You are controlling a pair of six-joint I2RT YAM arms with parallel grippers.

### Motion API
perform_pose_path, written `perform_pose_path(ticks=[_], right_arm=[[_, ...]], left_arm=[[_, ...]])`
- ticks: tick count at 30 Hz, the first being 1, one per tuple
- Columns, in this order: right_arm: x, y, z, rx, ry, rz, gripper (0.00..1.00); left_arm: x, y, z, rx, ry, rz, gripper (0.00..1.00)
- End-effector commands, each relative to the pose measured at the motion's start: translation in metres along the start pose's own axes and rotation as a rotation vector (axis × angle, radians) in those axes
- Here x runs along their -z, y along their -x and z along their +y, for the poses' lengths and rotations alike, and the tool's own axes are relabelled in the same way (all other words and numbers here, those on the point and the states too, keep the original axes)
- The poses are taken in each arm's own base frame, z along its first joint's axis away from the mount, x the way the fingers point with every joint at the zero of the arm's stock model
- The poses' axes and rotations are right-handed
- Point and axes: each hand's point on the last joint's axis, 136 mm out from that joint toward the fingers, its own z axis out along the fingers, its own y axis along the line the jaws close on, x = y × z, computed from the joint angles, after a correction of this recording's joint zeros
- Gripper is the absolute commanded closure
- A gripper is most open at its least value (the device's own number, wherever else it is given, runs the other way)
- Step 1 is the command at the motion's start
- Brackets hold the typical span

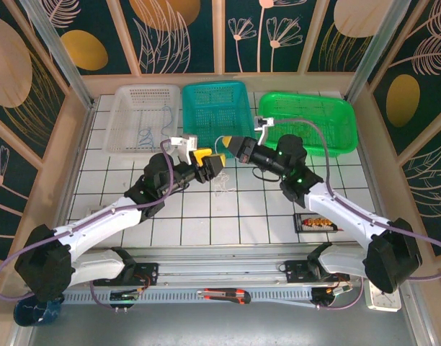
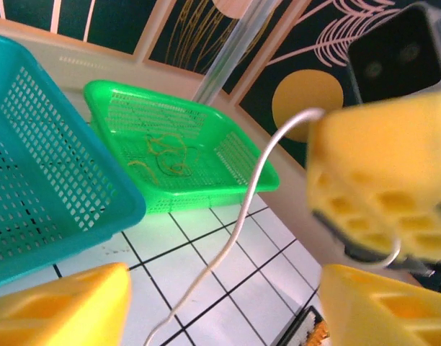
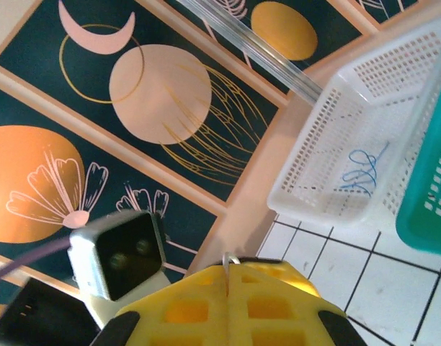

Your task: Untangle the cables

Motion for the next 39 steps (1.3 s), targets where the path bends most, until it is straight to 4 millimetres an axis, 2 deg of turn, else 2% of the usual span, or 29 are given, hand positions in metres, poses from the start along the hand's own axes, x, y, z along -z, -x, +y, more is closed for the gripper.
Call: perform_pose_path(ticks=[1,7,11,15,22,25,28,29,31,33,39], right_arm=[[0.002,0.011,0.022,0.061,0.038,0.002,1.00],[0.000,0.015,0.030,0.079,0.049,0.012,1.00],[-0.001,0.016,0.034,0.078,0.063,0.020,1.00],[-0.001,0.014,0.039,0.077,0.077,0.028,1.00],[-0.004,0.002,0.053,0.076,0.106,0.050,1.00],[-0.006,0.002,0.065,0.078,0.136,0.054,1.00],[-0.006,0.015,0.081,0.100,0.161,0.036,1.00],[-0.004,0.023,0.088,0.113,0.170,0.023,1.00],[0.000,0.043,0.107,0.150,0.199,-0.015,1.00],[0.005,0.063,0.127,0.183,0.233,-0.051,1.00],[0.024,0.120,0.176,0.261,0.318,-0.171,1.00]], left_arm=[[0.009,-0.001,0.007,-0.028,0.016,-0.041,0.21],[0.019,-0.020,0.029,-0.059,0.079,-0.045,0.11],[0.018,-0.027,0.037,-0.087,0.101,-0.035,0.10],[0.010,-0.029,0.039,-0.125,0.107,-0.018,0.09],[-0.019,-0.034,0.035,-0.151,0.063,0.027,0.11],[-0.030,-0.043,0.038,-0.138,0.043,0.048,0.22],[-0.035,-0.059,0.045,-0.117,0.034,0.073,0.50],[-0.034,-0.066,0.049,-0.108,0.036,0.084,0.60],[-0.029,-0.082,0.059,-0.089,0.049,0.103,0.73],[-0.021,-0.098,0.070,-0.074,0.075,0.123,0.78],[-0.001,-0.136,0.097,-0.034,0.145,0.179,0.78]])
